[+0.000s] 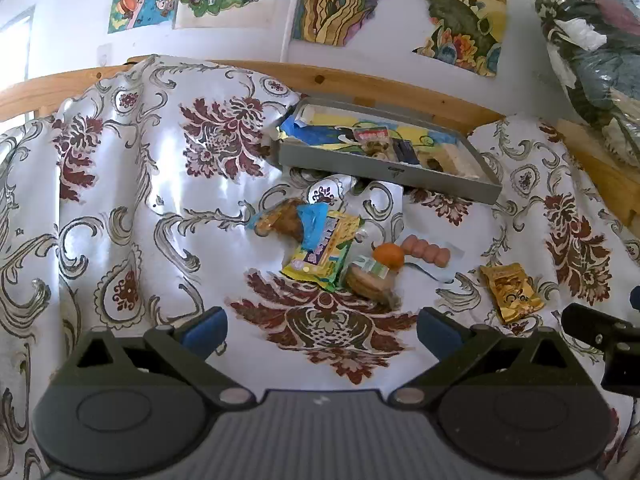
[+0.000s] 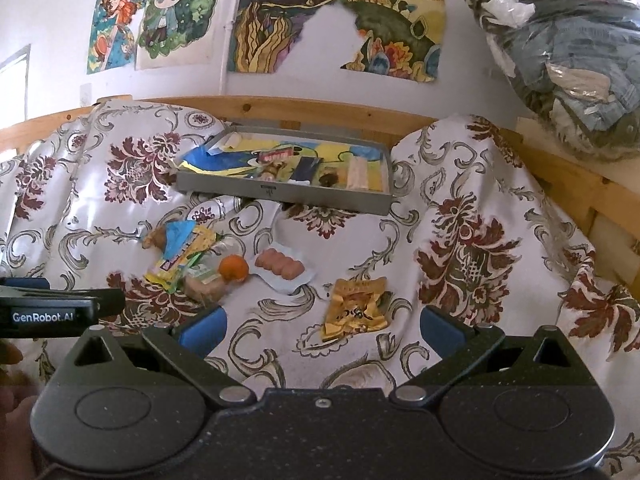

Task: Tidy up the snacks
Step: 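Withdraw both tools from the tray back over the snack pile, then lower right tool toward the gold snack bag while left tool approaches the green-labelled biscuit pack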

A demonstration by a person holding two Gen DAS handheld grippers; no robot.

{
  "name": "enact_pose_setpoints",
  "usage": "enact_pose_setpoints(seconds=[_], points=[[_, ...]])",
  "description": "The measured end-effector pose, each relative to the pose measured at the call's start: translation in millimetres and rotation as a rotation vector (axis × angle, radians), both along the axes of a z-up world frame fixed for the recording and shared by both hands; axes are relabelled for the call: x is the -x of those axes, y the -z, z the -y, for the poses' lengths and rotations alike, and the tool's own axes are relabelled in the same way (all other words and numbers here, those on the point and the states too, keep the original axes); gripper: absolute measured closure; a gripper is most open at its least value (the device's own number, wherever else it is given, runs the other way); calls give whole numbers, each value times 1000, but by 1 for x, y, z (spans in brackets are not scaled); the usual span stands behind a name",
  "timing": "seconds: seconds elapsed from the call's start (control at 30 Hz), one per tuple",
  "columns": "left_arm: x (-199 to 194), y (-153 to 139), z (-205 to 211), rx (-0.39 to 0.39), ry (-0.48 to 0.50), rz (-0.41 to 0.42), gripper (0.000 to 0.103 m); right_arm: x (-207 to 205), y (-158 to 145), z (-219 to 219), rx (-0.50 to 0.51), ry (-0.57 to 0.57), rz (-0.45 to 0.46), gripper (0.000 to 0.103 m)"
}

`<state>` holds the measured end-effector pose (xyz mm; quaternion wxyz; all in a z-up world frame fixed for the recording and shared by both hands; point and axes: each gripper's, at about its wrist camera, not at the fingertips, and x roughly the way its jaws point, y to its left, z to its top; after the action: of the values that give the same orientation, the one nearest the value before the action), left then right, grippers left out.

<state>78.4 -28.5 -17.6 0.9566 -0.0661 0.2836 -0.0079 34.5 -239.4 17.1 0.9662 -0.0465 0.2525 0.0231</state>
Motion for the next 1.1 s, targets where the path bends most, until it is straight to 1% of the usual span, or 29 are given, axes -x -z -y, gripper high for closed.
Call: enact_pose_setpoints(seconds=[0.3,0.53,0.77,0.93,1.1], points=[[-3,0,0,-17,-6,-14,0,-7,2,-2,-9,-26,-42,1],[-12,-2,2,-25,-3,-27,0,-16,1,-2,-30,-75,-74,1],[-30,-6,5,-38,23,-21,0,-38,-4,4,3,-146,-75,1],[-44,-4,8,-36,31,-31,0,-60,3,15,4,-190,-101,1],[-59,0,13,-39,47,-41,0,-85,13,20,-11,-212,-148,1]])
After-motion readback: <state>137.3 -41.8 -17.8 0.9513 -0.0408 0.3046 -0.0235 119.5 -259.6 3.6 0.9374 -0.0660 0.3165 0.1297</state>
